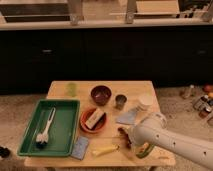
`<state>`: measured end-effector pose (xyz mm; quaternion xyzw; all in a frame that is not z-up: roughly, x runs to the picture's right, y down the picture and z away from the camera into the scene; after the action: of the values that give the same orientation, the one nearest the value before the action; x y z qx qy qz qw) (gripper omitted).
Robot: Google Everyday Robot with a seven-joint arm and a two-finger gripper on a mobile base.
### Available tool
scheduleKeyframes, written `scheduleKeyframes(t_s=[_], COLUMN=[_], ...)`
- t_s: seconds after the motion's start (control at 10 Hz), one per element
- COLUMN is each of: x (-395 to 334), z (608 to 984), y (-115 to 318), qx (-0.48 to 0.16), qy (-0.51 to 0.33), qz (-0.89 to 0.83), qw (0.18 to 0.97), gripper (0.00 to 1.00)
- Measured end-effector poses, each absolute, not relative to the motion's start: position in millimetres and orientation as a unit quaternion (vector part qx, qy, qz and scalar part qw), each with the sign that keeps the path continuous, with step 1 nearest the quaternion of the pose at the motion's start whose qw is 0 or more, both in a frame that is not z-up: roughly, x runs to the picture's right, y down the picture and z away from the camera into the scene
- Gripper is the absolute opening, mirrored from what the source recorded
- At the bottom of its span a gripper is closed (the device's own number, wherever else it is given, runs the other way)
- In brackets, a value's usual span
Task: Place grapes in tray
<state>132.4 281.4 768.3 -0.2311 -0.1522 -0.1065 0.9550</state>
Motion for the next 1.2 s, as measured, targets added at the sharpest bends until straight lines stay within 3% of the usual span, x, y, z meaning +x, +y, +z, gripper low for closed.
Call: scheduleKeyframes(t_s=[0.6, 1.2], x=[139, 138], z=[784, 788], y=[282, 283], qx=[-0.211, -0.213], qy=[-0.159, -0.161], qz=[-0.092, -0.093], qw=[0.96, 0.959], gripper=[0.79, 0.24])
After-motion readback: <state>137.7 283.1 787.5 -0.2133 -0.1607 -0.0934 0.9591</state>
